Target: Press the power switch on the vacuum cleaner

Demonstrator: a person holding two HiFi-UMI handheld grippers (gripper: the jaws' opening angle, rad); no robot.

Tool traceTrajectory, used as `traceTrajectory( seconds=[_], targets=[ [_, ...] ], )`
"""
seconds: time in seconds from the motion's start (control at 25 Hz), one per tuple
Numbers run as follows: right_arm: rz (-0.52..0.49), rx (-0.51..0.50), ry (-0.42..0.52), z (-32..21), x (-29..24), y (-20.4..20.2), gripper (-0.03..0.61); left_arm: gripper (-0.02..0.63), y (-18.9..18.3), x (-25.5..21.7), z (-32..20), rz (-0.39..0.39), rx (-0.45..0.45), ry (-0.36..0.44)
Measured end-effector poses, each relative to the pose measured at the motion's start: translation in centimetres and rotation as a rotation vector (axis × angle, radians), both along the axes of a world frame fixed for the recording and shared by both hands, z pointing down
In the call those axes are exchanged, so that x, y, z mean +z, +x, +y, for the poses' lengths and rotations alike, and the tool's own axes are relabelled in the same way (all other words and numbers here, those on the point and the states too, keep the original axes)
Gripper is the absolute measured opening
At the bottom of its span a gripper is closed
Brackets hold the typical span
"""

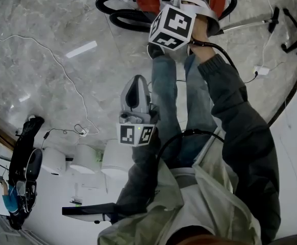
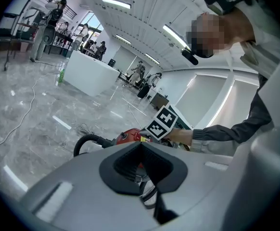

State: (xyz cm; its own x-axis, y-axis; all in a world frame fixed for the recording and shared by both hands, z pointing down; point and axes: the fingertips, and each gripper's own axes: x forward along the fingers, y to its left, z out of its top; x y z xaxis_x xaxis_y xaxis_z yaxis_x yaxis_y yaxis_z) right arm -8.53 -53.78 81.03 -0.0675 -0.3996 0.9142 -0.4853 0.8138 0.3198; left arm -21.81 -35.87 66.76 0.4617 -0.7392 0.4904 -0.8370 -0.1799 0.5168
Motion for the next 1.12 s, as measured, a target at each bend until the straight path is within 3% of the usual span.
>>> traceTrajectory(
  seconds=[0.64,0.8,1.0,1.12],
  targets=[
    [0.006,0.005,0.013,-1.8,0.7,0.6,0.000,0.006,1.2,1.3,0.0,0.007,0.029,-0.021],
    [0.004,-0.001,0.008,-2.0,0.9,0.3,0.000,0.005,1.7,1.4,-0.4,-0.022,0.064,-0.017],
    [0.003,-0.005,0.011,-1.9,0.9,0.5,-0.002,0.006,2.1,0.6,-0.6,0.069,0.003,0.007],
    [0.015,-0.006,0.002,-2.2,1.4,0.7,-0.002,0.006,2.3,0.8,-0.3,0.081,-0.001,0.006]
  ],
)
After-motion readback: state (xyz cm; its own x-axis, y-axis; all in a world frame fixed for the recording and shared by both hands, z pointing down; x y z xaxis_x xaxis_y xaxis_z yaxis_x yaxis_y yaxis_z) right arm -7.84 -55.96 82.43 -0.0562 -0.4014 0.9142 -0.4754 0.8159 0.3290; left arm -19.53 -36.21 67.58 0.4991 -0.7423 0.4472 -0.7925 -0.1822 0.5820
